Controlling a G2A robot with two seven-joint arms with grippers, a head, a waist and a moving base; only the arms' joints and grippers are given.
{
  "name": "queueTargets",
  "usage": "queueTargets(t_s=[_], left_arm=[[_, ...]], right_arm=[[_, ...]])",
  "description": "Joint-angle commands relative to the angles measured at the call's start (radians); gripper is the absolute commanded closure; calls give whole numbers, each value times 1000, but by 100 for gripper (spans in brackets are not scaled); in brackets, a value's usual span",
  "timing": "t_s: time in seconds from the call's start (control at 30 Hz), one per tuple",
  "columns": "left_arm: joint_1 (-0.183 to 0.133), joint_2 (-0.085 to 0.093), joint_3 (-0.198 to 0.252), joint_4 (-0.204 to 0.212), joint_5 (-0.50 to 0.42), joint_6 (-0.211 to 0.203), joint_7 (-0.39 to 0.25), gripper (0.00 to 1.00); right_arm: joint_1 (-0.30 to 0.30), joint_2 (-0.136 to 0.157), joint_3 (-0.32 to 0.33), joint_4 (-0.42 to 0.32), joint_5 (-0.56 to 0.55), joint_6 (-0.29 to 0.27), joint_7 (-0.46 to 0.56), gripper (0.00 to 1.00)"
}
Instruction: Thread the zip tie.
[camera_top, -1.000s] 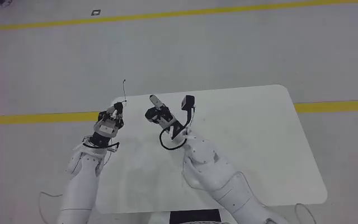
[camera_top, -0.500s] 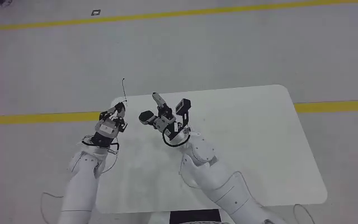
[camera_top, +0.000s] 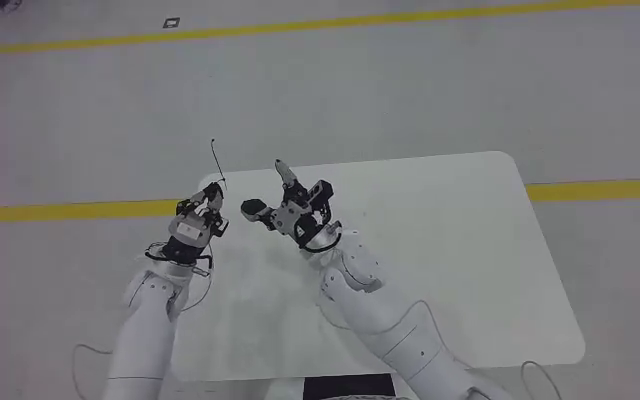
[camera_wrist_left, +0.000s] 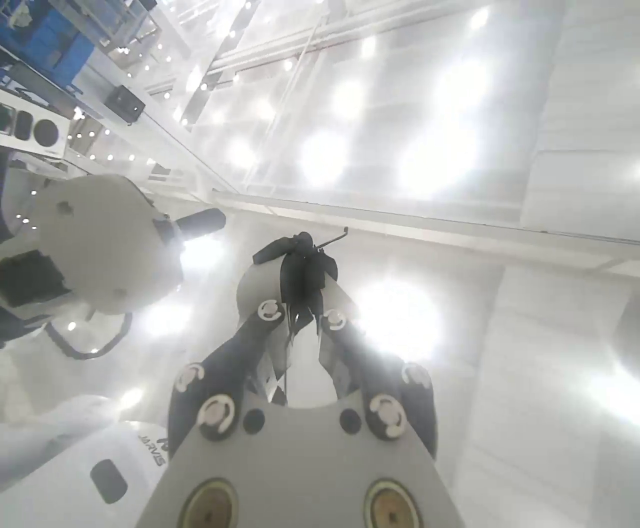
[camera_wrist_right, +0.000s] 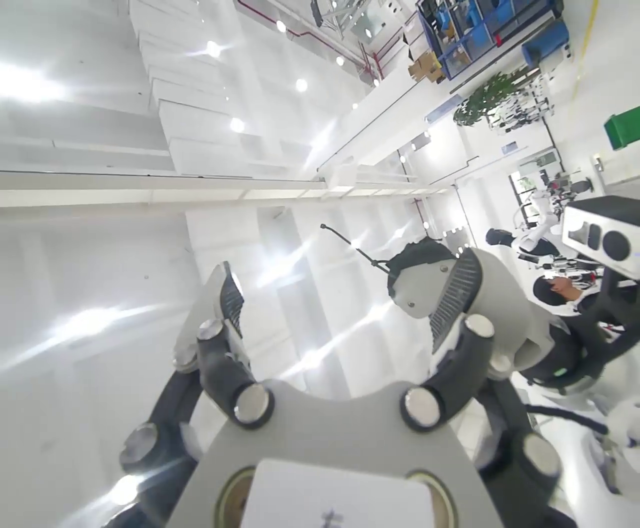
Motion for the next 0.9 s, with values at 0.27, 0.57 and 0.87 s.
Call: queueTargets(t_s=[0.27,0.57,0.87], left_arm=[[0,0,0,0,0,0,0,100],[0,0,0,0,0,0,0,100],[0,0,0,0,0,0,0,100]], right_arm=[[10,-20,-25,22,128,-23,11,0],[22,-38,-52,57,205,-33,29,56],[38,-50,-69,89,222,-33,40,56]])
